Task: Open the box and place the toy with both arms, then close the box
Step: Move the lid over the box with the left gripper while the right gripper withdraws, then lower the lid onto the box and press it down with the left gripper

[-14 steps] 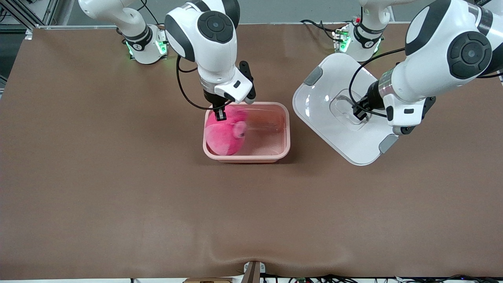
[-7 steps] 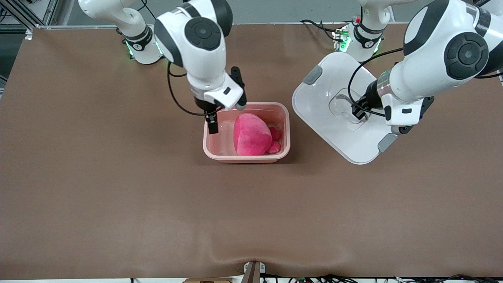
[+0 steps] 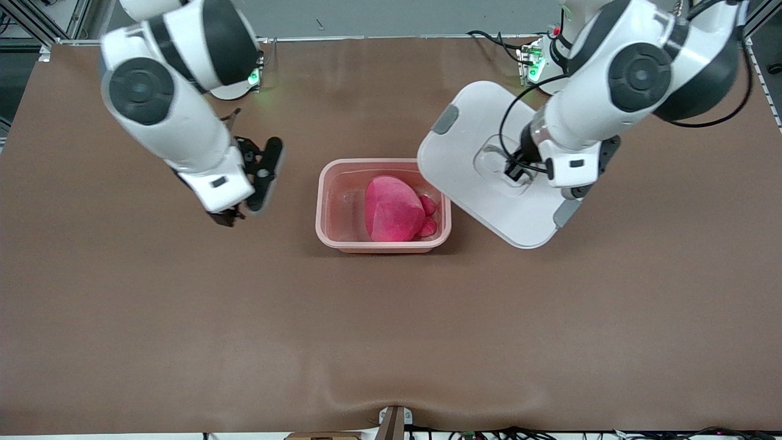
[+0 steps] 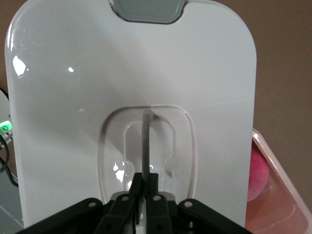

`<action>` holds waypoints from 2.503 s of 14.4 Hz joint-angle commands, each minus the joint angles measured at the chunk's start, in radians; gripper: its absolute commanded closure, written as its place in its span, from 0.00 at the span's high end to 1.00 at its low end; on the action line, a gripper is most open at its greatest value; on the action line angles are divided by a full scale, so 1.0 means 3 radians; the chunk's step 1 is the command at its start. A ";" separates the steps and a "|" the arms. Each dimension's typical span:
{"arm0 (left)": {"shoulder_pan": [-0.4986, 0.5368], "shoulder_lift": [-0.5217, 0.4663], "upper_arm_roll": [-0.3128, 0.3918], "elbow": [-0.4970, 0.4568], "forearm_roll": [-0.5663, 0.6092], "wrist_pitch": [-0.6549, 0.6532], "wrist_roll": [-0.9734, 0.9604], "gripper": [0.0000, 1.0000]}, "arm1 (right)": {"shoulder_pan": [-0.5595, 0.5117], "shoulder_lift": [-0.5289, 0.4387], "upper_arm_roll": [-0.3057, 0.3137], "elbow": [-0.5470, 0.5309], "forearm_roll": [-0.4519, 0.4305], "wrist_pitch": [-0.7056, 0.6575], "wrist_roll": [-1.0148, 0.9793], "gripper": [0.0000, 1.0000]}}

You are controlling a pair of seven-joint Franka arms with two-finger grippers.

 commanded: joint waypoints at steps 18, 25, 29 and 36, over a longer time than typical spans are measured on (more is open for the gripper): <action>-0.1336 0.0773 0.0004 0.0025 0.1482 0.1571 -0.3586 0.00 | -0.1614 -0.0890 0.0040 -0.0672 -0.0094 0.0139 0.2032 1.00; -0.1525 0.0972 0.0020 0.0111 0.1877 0.1576 -0.4052 0.00 | -0.1650 -0.0910 0.0020 -0.0724 -0.0094 0.0109 0.2580 1.00; -0.1592 0.1075 0.0030 0.0173 0.2157 0.1663 -0.4435 0.00 | -0.1645 -0.0910 0.0020 -0.0698 -0.0079 0.0098 0.2580 1.00; -0.1709 0.1131 0.0040 0.0173 0.2214 0.1663 -0.4503 0.00 | -0.1630 -0.0915 0.0030 -0.0591 -0.0043 0.0017 0.2585 1.00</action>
